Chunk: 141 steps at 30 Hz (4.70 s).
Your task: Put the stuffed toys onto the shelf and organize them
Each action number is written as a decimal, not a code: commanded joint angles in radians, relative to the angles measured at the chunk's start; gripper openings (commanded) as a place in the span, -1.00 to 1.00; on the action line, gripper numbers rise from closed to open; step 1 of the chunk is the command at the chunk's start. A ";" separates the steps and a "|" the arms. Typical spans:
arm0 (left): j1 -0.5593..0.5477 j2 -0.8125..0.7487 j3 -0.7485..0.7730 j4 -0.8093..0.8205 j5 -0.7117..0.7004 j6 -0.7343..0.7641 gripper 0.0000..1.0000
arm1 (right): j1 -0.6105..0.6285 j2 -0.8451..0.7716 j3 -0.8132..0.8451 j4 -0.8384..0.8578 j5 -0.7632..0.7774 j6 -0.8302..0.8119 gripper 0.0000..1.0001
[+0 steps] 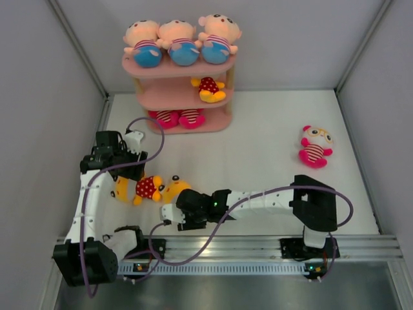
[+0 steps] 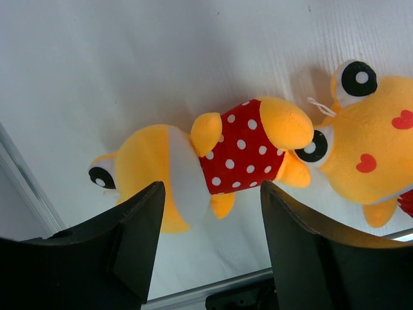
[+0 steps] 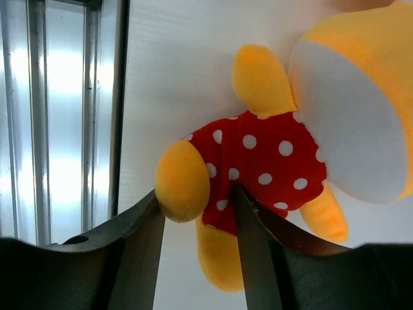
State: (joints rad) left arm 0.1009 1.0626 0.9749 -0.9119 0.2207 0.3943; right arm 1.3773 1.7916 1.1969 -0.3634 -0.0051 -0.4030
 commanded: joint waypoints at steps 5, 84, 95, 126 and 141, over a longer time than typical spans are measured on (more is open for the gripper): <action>0.006 -0.019 0.016 0.030 0.016 -0.006 0.33 | 0.006 -0.129 -0.086 0.155 -0.004 -0.016 0.00; 0.005 0.002 0.145 0.005 -0.287 0.008 0.33 | -0.477 0.115 0.856 -0.146 0.122 -0.102 -1.00; -0.003 0.008 0.142 0.007 -0.270 0.015 0.33 | -0.523 0.193 0.899 -0.054 0.155 0.023 -1.00; -0.017 -0.012 0.113 0.007 -0.254 0.009 0.33 | -0.598 0.365 0.963 0.118 0.439 0.128 -0.99; -0.015 -0.019 0.084 -0.062 -0.083 0.069 0.40 | -0.572 0.217 0.741 0.247 0.422 0.122 0.19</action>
State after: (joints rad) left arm 0.0898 1.0687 1.0786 -0.9424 0.0635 0.4335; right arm 0.7879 2.1212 1.9770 -0.2047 0.3939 -0.2832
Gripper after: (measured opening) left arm 0.693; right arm 0.575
